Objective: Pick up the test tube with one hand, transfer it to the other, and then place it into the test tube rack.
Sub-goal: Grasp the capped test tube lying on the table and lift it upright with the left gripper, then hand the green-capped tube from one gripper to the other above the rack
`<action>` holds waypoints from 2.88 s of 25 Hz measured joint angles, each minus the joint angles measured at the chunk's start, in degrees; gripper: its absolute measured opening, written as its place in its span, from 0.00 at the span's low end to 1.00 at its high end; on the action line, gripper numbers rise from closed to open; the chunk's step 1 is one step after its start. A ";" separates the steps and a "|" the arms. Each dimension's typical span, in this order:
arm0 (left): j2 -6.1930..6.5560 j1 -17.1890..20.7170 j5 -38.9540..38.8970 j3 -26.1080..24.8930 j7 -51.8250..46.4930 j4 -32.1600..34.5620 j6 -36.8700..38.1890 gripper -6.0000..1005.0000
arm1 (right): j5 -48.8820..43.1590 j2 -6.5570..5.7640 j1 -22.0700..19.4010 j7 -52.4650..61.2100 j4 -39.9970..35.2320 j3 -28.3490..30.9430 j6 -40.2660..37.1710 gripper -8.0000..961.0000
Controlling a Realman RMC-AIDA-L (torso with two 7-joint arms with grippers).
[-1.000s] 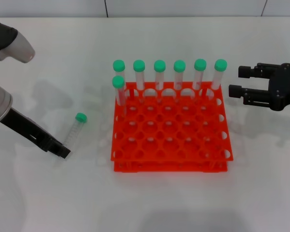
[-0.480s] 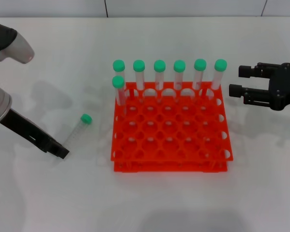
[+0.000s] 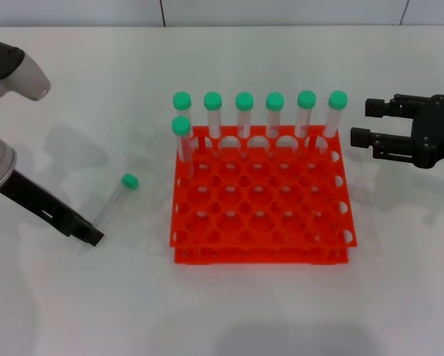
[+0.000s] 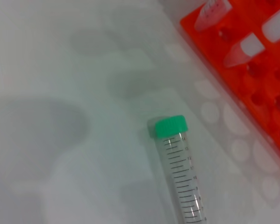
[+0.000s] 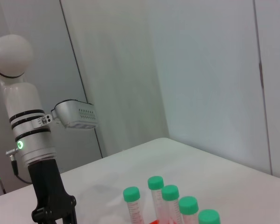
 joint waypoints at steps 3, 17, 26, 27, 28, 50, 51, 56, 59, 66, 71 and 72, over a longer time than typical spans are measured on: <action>0.05 -0.02 0.00 -0.03 -0.10 0.00 -0.01 0.24 | 0.04 0.00 0.02 0.00 0.00 0.00 0.00 0.66; 0.13 0.07 -0.26 -0.15 -0.51 -0.09 -0.18 0.19 | 0.06 0.00 -0.06 0.00 0.00 0.19 0.00 0.65; 0.28 0.77 -0.84 -4.58 0.13 0.48 -0.95 0.19 | 0.22 0.08 -0.18 -0.01 0.00 0.70 -0.05 0.65; 0.30 0.96 -1.11 -5.37 0.56 0.64 -1.07 0.19 | 0.23 0.09 -0.19 -0.01 0.00 0.71 -0.05 0.65; 0.30 1.38 -2.05 -6.08 1.30 0.89 -1.19 0.19 | 0.26 0.09 -0.20 -0.01 0.00 0.71 -0.05 0.65; 2.59 10.04 -32.89 -13.92 14.63 12.84 -5.75 0.19 | 2.85 0.01 -0.37 -0.62 0.61 0.70 0.53 0.64; 2.39 10.08 -35.63 -14.73 16.45 12.70 -6.39 0.19 | 2.95 0.02 -0.36 -0.68 0.62 0.70 0.53 0.64; 0.53 9.01 -45.31 -14.55 24.28 10.51 -8.67 0.19 | 3.04 0.05 -0.17 -0.79 0.60 0.70 0.46 0.64; -1.12 7.41 -50.44 -14.07 31.13 7.45 -8.82 0.19 | 3.05 -0.01 -0.19 -0.80 0.37 0.74 0.22 0.64; -2.42 3.06 -53.07 -12.64 37.42 0.16 -8.47 0.19 | 3.05 -0.01 -0.35 -0.80 0.11 1.48 -0.07 0.64; -2.69 1.41 -53.27 -9.79 38.90 -2.64 -8.29 0.18 | 3.05 0.00 -0.20 -1.00 0.07 1.51 -0.34 0.64; -2.96 0.97 -53.41 -8.22 39.47 -3.25 -8.16 0.18 | 3.05 0.00 -0.16 -1.13 0.05 1.50 -0.50 0.64</action>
